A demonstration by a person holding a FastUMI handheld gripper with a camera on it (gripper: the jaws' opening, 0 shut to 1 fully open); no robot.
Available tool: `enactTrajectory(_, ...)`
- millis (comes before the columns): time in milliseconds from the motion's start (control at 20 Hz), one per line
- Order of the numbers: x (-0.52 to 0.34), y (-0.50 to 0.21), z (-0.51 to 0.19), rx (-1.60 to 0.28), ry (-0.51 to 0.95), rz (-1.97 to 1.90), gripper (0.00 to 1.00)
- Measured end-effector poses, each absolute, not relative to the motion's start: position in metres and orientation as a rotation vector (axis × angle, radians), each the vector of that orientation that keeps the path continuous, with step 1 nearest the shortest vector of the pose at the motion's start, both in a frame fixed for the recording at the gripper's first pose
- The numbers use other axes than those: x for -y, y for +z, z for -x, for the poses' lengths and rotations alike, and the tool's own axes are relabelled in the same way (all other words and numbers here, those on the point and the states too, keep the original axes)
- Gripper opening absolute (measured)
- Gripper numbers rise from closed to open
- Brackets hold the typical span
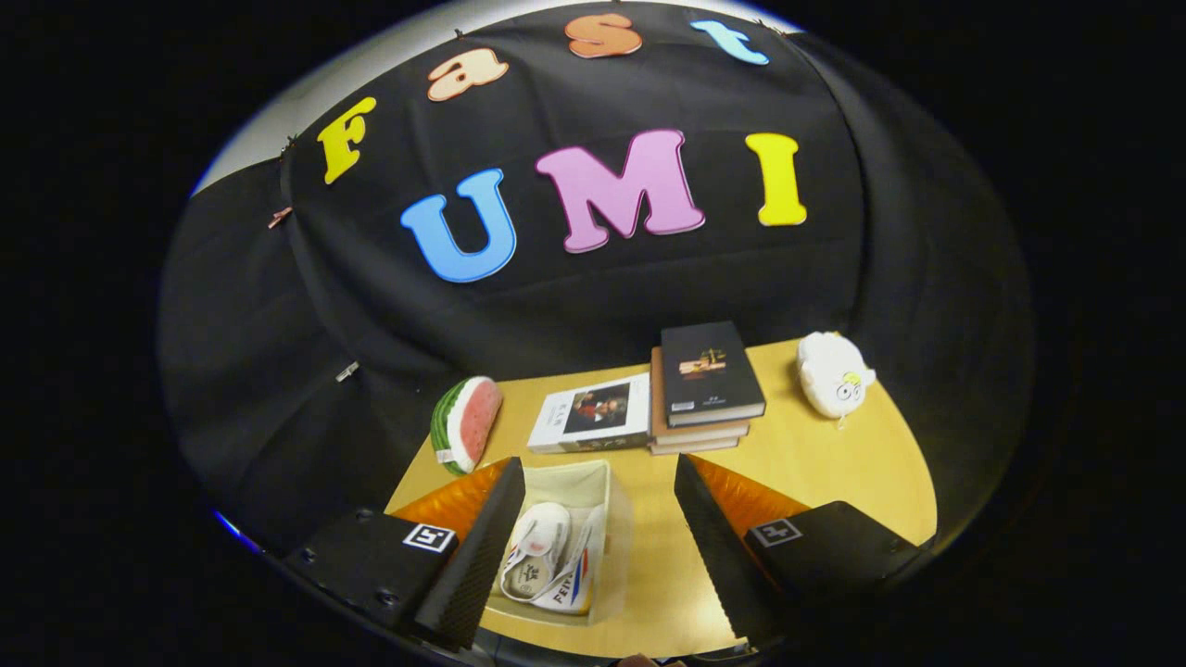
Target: Open the storage box then place both shoes into the box .Put the left shoe in first, then the right shoe, with the right side of both shoes facing outward in a uniform manner.
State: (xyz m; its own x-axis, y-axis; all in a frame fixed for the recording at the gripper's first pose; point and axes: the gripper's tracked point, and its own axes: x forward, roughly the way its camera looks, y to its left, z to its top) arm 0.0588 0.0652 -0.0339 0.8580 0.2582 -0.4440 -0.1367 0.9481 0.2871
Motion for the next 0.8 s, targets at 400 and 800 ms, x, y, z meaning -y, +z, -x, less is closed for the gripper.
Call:
enactTrajectory(400, 0.018, 0.047, -0.072, -0.153, 0.015, -0.133, 0.99)
enactTrajectory(800, 0.048, 0.076, -0.055, 0.026, -0.047, -0.087, 0.98)
